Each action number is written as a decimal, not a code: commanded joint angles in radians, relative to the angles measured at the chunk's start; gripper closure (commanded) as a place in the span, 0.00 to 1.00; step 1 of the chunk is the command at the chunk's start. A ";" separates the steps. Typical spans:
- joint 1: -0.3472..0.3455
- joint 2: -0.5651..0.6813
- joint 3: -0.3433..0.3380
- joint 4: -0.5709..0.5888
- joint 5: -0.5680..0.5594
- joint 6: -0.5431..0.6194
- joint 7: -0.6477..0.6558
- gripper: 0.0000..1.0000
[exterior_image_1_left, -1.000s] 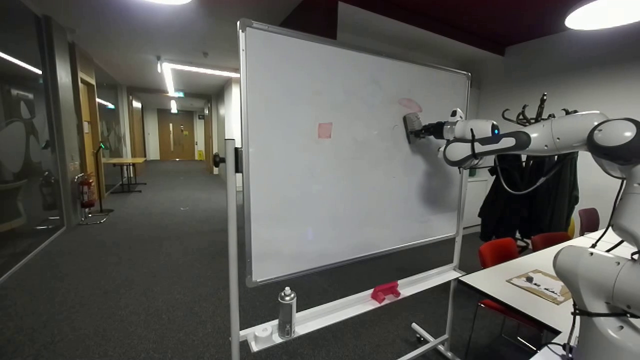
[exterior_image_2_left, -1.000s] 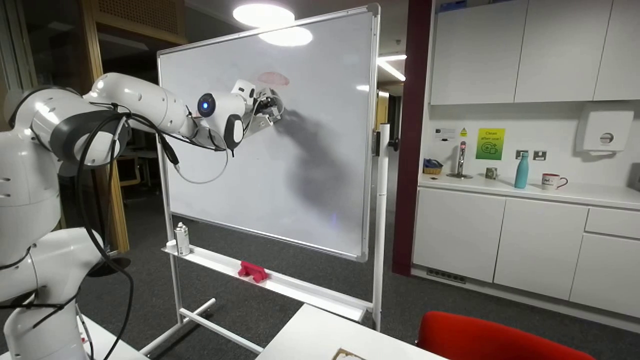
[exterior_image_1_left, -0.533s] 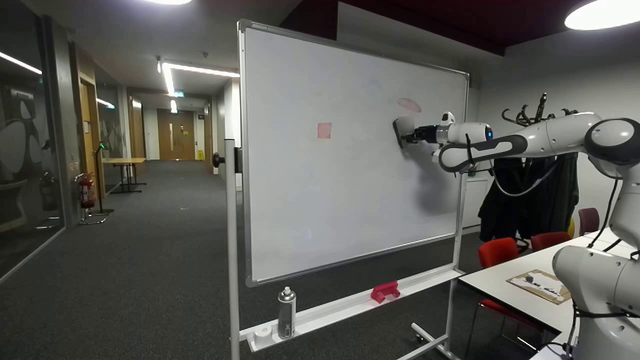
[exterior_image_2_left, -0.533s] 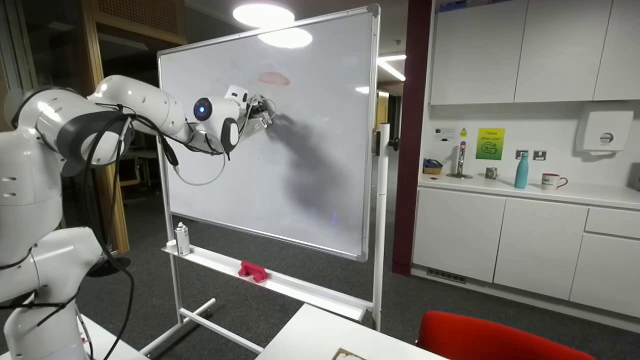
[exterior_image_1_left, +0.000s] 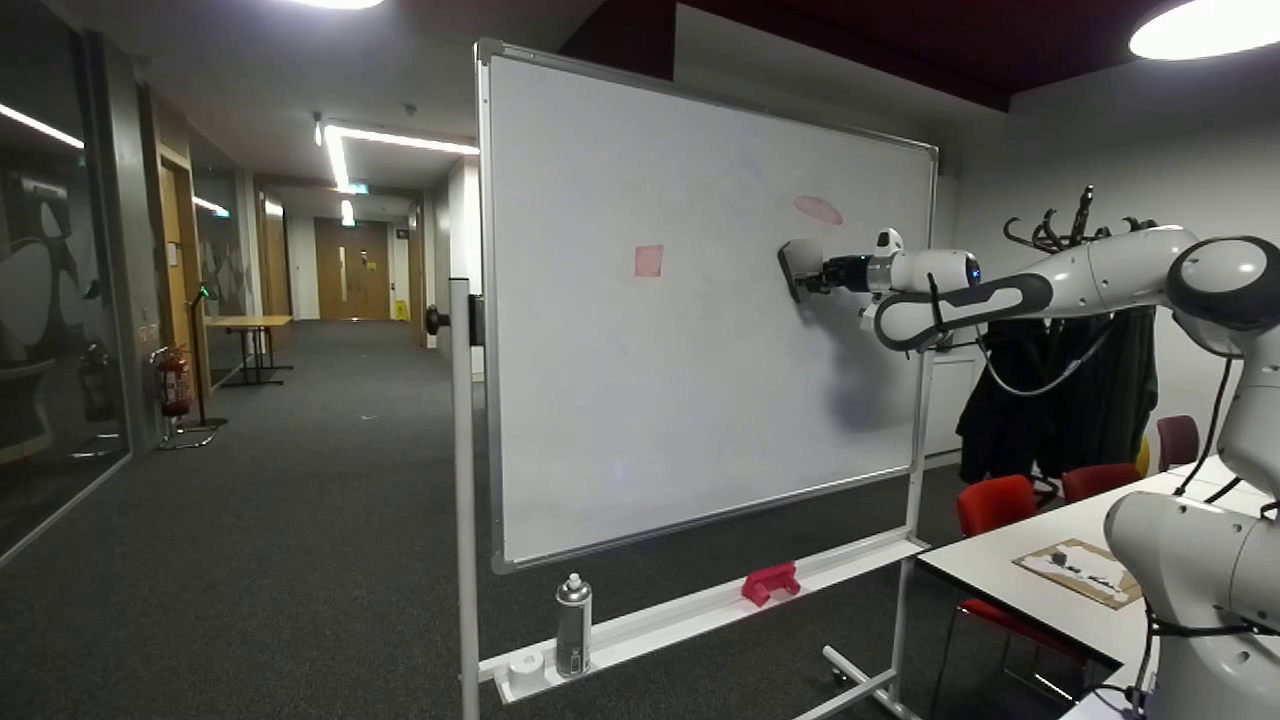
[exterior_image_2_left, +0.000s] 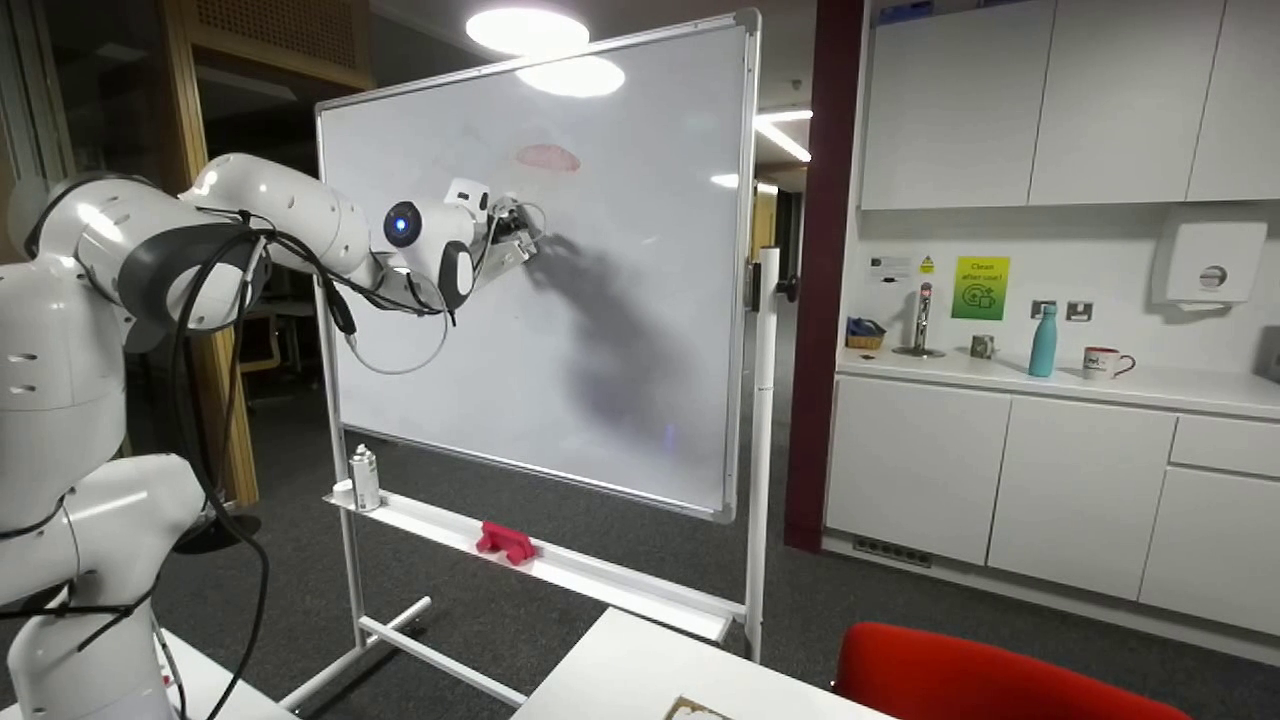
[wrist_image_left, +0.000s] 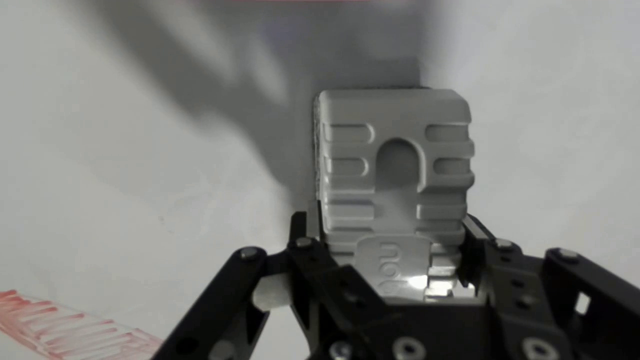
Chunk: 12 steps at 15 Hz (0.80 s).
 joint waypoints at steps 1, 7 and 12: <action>0.014 0.009 0.015 0.039 -0.003 -0.009 -0.005 0.65; -0.080 -0.012 0.142 0.099 -0.001 -0.024 0.029 0.65; -0.082 -0.018 0.164 0.194 0.015 -0.028 0.059 0.65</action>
